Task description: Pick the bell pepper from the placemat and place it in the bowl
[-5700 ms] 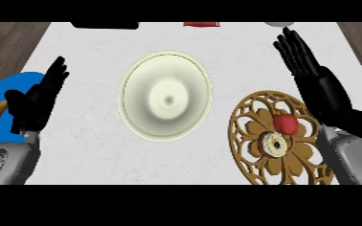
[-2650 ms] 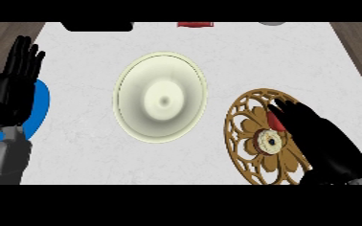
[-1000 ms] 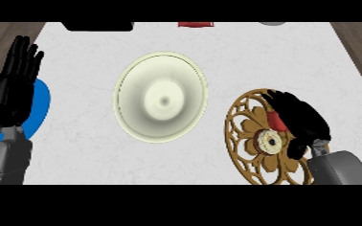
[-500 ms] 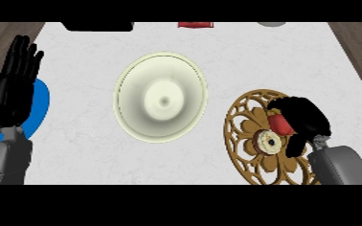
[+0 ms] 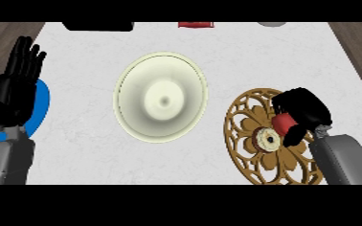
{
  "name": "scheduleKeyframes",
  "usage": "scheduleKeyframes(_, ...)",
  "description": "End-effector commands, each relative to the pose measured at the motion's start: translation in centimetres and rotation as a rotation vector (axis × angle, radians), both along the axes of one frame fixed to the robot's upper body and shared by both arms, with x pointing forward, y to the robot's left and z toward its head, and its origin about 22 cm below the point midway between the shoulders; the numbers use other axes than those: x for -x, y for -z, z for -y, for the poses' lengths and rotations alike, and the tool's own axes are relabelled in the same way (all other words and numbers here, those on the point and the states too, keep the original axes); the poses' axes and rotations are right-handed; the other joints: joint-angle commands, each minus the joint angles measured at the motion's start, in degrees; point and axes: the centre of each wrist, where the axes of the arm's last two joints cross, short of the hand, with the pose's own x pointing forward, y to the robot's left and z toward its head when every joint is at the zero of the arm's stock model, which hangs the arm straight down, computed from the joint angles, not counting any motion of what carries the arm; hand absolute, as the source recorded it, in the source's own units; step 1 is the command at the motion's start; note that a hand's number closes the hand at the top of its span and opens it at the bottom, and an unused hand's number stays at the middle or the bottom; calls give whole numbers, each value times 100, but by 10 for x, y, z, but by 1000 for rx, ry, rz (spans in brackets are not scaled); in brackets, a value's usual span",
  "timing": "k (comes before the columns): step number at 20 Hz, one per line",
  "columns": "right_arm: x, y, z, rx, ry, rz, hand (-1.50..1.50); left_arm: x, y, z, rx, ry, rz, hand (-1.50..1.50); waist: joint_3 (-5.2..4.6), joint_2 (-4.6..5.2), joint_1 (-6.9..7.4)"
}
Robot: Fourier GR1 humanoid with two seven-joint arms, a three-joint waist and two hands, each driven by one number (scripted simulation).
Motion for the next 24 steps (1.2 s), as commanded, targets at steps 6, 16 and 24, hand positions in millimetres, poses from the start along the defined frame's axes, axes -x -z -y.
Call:
scheduleKeyframes(6, -65, -81, 102, -68, -109, -48, 150, -19, -20, 26, 15, 85, 39, 0, 84, 237, 471)
scheduleKeyframes(16, -97, -142, 130, -202, -156, 189, 150, -21, -17, 17, 14, 72, 29, 0, 69, 178, 376)
scheduleKeyframes(24, -119, -218, 110, -467, -403, 273, 150, -6, 6, 3, -7, 32, 8, 0, 49, 80, 216)
